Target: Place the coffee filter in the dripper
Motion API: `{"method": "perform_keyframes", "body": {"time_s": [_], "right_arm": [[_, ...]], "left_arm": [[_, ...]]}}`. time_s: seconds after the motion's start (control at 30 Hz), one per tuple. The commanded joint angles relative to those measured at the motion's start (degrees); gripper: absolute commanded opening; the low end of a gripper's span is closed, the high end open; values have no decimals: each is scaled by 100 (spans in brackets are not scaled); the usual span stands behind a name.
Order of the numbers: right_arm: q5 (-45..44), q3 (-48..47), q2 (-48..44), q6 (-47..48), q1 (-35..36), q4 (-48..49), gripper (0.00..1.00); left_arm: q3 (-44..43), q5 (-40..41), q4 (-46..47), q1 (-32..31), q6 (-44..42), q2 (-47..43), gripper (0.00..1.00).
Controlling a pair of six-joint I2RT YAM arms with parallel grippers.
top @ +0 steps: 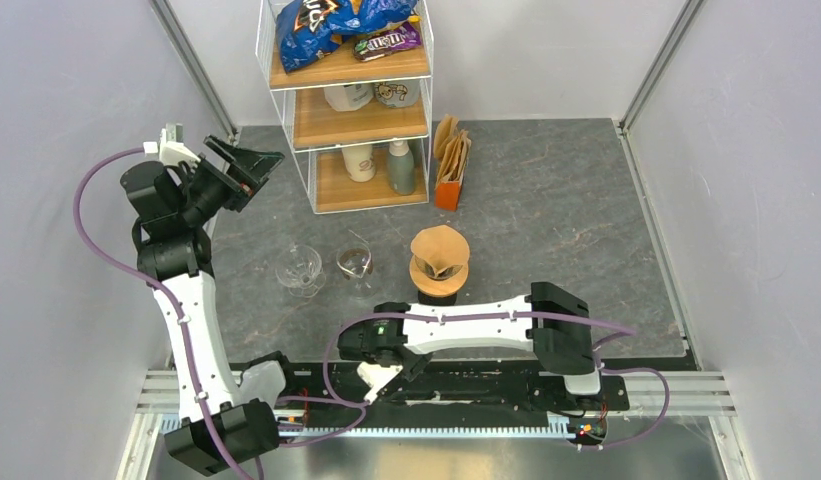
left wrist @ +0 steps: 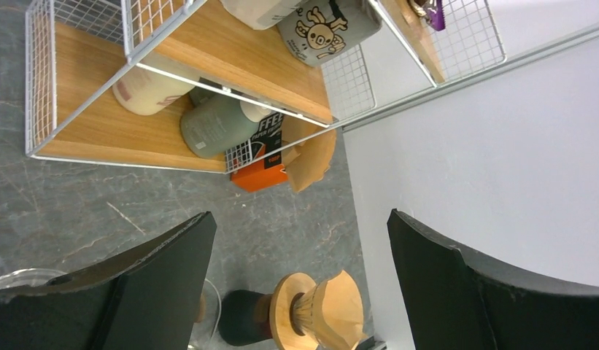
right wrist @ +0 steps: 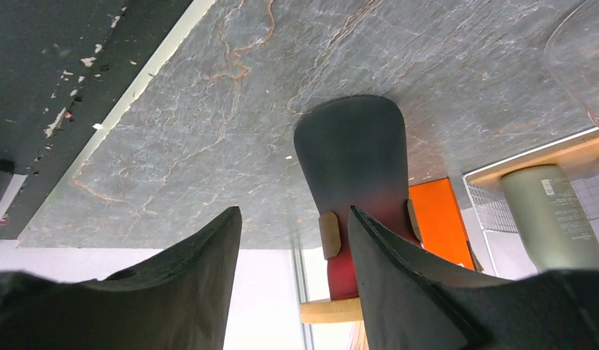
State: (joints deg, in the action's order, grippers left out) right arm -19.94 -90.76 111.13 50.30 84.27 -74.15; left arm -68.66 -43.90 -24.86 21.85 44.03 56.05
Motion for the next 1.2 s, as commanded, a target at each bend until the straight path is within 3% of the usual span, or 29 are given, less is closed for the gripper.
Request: {"method": "perform_keyframes", "body": {"time_s": [0.0,0.57,1.17], "right_arm": [[-321,59,143,-6,-3,209,62],[-940,437,721,696,-801,913,58],[-1200,1393,448,1337,-2064,1519,58]], "left_arm": [[47,-360,554,37,405,-25,96],[99,-409,604,31,400,-120,97],[202,-375,781,34,462,-145,98]]}}
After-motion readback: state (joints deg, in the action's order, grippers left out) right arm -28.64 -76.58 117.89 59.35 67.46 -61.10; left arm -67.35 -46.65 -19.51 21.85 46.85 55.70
